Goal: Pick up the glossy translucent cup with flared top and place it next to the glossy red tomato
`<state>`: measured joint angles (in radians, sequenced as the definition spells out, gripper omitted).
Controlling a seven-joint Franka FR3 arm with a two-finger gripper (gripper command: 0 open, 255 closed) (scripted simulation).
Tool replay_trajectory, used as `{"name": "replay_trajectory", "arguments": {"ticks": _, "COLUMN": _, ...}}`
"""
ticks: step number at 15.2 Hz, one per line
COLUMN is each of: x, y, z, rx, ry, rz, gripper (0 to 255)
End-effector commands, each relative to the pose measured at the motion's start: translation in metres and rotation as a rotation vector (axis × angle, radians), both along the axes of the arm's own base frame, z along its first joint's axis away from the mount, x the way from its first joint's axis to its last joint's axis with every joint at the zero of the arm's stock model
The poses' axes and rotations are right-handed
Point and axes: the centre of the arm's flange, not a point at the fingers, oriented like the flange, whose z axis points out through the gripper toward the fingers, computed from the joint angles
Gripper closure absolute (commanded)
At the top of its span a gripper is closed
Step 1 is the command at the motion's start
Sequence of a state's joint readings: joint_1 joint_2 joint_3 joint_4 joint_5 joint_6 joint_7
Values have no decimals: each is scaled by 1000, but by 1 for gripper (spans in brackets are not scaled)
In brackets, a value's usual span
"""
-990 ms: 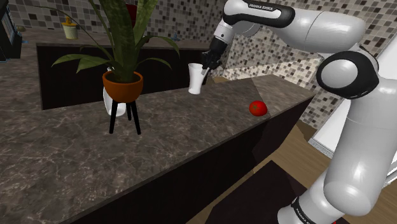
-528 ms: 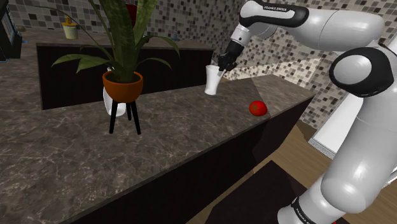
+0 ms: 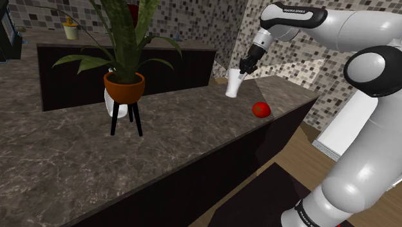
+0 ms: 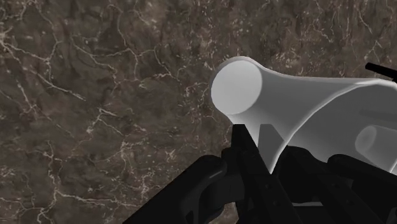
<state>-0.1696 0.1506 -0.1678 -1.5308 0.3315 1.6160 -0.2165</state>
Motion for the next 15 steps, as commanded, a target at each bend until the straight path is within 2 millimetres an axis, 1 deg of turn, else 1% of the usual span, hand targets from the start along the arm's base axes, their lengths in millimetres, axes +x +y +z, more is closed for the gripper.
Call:
{"name": "replay_trajectory", "arguments": {"ticks": 1, "x": -10, "y": -25, "z": 0, "rx": 0, "ry": -1, "rz": 1, "gripper": 255}}
{"name": "replay_trajectory", "arguments": {"ticks": 14, "x": -79, "y": -182, "z": 1, "rx": 0, "ry": -1, "rz": 1, "gripper": 255}}
{"name": "replay_trajectory", "arguments": {"ticks": 15, "x": -80, "y": -184, "z": 1, "rx": 0, "ry": -1, "rz": 1, "gripper": 255}}
